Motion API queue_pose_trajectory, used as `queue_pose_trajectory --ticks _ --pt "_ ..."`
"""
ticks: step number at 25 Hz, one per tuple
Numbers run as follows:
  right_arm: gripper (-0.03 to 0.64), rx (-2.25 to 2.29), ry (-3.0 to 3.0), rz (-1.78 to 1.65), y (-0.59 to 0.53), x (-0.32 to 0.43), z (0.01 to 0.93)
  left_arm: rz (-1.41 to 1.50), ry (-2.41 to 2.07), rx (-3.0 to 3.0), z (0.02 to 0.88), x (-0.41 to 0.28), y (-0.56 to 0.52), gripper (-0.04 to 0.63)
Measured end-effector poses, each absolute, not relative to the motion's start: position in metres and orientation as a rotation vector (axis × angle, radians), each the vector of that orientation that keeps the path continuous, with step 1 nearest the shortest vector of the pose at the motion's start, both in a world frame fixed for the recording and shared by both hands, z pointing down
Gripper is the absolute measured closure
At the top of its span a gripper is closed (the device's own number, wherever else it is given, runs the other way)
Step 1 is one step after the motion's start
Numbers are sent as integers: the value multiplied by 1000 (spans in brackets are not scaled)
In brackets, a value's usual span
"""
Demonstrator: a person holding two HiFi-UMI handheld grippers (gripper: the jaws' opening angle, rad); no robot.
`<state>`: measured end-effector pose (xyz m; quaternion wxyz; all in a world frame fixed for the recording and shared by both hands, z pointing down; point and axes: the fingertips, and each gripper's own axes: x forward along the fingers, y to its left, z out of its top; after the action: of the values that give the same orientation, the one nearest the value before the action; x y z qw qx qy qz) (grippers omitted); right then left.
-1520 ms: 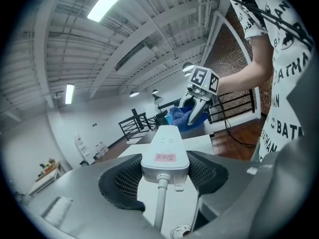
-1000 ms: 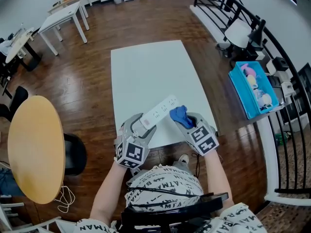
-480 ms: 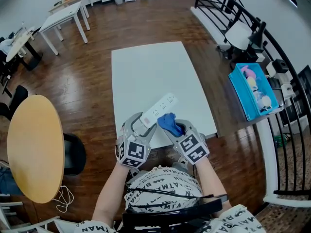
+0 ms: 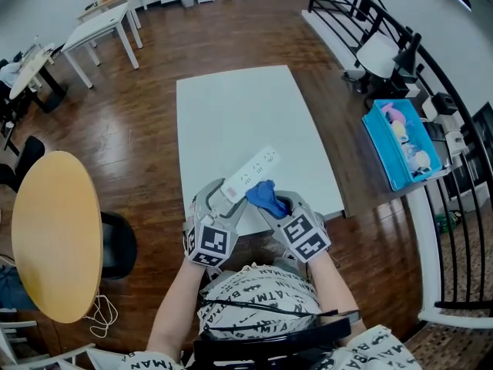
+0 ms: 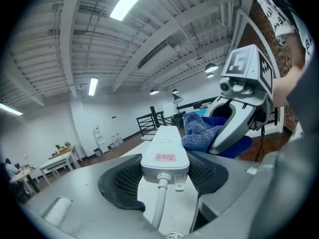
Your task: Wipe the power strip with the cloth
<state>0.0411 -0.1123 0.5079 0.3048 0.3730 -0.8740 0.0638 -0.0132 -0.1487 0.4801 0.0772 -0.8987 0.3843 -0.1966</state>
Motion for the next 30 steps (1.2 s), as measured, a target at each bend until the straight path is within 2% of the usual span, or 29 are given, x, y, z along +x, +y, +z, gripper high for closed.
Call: queue_pose_trajectory --ticks 30 --pt "480 1207 -2158 125 -141 161 508 -651 868 -2642 477 -16 -107 313"
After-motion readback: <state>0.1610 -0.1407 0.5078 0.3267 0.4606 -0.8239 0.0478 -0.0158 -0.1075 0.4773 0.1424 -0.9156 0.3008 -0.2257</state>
